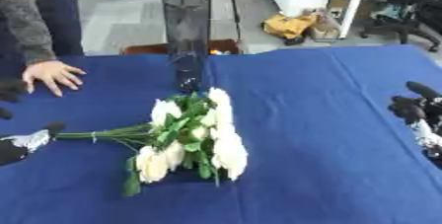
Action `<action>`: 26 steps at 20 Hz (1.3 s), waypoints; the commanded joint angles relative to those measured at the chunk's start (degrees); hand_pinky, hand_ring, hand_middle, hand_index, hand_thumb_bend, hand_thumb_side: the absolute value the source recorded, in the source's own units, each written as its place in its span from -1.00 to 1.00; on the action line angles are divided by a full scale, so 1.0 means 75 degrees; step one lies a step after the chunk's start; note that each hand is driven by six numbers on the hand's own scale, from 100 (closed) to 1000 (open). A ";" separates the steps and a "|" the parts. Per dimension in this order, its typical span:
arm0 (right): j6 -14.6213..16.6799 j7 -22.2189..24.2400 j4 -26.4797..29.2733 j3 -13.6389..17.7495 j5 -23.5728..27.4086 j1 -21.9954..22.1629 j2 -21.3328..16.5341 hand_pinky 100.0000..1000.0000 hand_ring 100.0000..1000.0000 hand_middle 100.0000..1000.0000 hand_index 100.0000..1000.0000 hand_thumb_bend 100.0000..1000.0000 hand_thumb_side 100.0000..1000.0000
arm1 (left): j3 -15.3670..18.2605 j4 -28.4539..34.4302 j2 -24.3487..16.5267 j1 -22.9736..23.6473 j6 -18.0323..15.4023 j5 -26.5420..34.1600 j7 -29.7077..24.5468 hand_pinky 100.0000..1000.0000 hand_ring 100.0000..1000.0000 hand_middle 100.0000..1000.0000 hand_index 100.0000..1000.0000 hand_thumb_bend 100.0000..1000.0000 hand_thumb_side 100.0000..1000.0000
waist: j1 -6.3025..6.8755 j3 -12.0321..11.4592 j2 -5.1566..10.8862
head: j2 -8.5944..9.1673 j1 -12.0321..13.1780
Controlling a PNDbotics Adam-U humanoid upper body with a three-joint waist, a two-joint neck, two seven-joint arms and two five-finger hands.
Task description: Arrange flowers into the vase.
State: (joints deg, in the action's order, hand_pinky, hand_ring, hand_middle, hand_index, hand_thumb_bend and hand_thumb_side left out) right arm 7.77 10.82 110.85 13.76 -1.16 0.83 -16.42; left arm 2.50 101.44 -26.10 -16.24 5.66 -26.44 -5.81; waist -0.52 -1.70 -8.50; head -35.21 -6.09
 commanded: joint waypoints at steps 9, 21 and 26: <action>0.0015 0.0047 0.0051 0.0023 0.0033 -0.0076 -0.0144 0.70 0.78 0.21 0.90 -1.00 0.01 | -0.0545 -0.0164 -0.0114 -0.0354 -0.0011 -0.1613 -0.0599 0.14 0.35 0.28 0.53 0.17 -0.67 | 0.0049 0.0067 0.0191 | 0.0048 0.0040; 0.0011 0.0073 0.0040 0.0013 0.0031 -0.0081 -0.0130 0.70 0.78 0.21 0.90 -1.00 0.01 | -0.1187 -0.0807 -0.0017 -0.0676 -0.0017 -0.3354 -0.1315 0.22 0.31 0.25 0.57 0.52 -0.54 | 0.0065 0.0112 0.0182 | 0.0021 0.0049; 0.0010 0.0079 0.0039 0.0009 0.0033 -0.0084 -0.0124 0.70 0.78 0.21 0.90 -1.00 0.01 | -0.1293 -0.0914 0.0129 -0.0748 -0.0108 -0.4121 -0.1365 0.24 0.29 0.22 0.57 0.38 -0.65 | 0.0065 0.0134 0.0178 | 0.0021 0.0061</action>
State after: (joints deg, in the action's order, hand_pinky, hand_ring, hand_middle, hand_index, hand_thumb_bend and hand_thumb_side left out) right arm 7.78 11.32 110.56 13.72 -1.16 0.54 -16.42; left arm -7.06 94.28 -24.60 -20.85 5.08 -55.89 -15.81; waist -0.52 -0.73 -8.50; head -35.23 -5.80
